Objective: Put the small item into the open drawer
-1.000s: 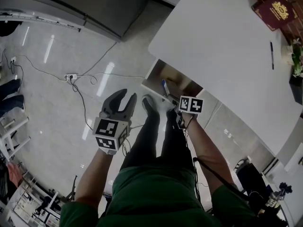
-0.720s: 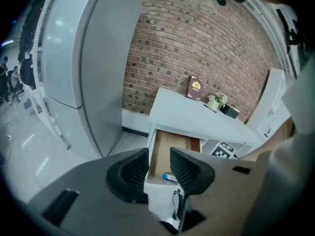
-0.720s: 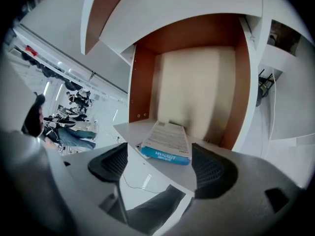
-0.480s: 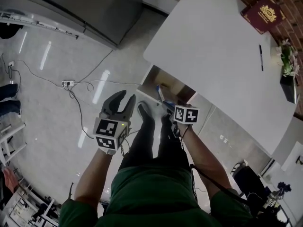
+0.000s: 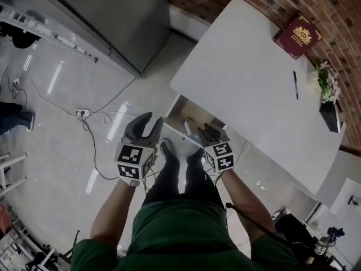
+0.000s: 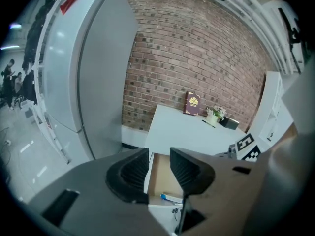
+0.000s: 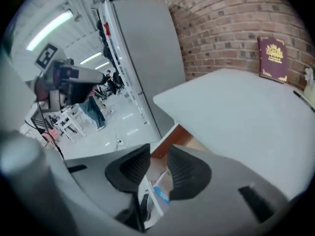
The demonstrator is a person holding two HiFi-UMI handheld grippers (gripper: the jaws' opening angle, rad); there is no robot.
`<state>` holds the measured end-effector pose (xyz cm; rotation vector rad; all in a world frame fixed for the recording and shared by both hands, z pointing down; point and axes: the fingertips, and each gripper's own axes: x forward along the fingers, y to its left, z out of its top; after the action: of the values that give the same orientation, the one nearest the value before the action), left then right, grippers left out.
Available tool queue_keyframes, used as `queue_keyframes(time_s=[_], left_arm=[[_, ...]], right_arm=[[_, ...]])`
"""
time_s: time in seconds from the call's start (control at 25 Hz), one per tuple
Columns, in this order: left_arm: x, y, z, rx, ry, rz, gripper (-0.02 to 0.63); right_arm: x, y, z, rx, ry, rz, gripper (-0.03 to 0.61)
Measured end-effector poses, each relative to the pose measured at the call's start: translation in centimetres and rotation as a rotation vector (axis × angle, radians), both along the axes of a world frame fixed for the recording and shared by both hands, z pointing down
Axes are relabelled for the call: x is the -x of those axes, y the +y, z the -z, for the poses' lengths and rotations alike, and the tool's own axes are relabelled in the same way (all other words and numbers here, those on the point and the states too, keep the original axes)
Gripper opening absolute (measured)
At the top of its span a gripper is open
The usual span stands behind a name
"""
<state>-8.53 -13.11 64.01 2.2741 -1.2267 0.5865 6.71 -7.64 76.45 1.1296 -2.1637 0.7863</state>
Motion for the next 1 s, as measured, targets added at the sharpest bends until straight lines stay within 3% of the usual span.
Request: queue_keyframes(time_s=[0.16, 0.44, 1.0], left_arm=[[0.4, -1.0, 2.0, -0.048, 0.003, 0.030, 0.124], [-0.2, -2.2, 5.5, -0.095, 0.017, 0.051, 0.114], [-2.0, -6.4, 14.9, -0.290, 0.016, 0.067, 0.087]], right_arm=[[-0.4, -3.1, 5.6, -0.127, -0.078, -0.024, 0.052], [-1.9, -8.0, 14.4, -0.313, -0.110, -0.062, 0.009], [-1.8, -13.6, 28.5, -0.564, -0.255, -0.077, 0.005]])
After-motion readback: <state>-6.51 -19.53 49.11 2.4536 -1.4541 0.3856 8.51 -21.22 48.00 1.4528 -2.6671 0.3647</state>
